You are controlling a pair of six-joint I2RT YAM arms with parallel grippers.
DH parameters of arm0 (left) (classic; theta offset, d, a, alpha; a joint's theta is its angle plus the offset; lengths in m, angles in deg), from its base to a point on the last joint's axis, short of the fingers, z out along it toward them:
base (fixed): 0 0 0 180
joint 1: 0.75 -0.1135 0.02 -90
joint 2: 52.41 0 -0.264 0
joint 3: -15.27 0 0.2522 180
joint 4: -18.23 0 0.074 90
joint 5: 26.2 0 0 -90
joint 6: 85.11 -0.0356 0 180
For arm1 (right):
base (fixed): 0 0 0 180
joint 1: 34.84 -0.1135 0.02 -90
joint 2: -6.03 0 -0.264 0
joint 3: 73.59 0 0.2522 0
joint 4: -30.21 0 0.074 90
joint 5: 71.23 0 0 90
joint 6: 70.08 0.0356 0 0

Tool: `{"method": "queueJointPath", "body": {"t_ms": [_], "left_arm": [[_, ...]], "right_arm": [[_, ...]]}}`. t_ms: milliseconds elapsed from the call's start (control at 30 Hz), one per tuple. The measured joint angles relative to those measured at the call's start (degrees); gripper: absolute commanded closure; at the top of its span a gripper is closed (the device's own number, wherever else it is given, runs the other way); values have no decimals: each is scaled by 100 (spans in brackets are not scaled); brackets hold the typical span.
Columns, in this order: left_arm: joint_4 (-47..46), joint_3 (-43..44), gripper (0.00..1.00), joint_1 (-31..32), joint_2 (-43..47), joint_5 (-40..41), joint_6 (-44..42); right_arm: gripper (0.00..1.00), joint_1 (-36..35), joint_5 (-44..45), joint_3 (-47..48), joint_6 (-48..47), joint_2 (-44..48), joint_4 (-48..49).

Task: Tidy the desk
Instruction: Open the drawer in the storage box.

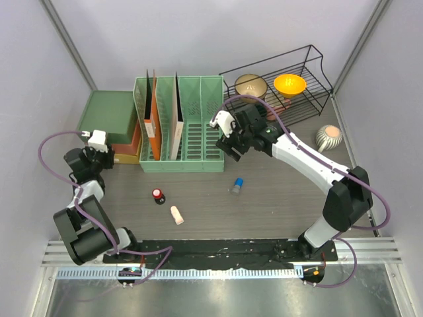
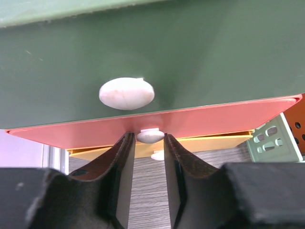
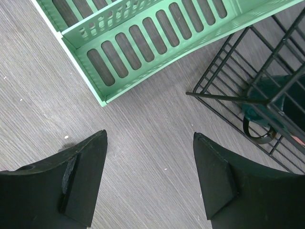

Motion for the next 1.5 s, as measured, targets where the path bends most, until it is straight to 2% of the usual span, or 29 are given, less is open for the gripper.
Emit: {"method": "queueJointPath", "body": {"t_ms": [100, 167, 467, 1100, 1500], "left_arm": [[-2, -4, 72, 0, 0, -37, -7], [4, -4, 79, 0, 0, -61, -11], [20, -4, 86, 0, 0, -101, -39], [304, -111, 88, -55, 363, -111, -192], [498, -407, 90, -308, 767, -280, -341]], "right_arm": [[23, 0, -4, 0, 0, -72, -35], [23, 0, -7, 0, -2, -116, -55], [23, 0, -20, 0, -17, -177, -142], [23, 0, -68, 2, -26, -179, -210], [23, 0, -92, 2, -42, -179, -245]]}}
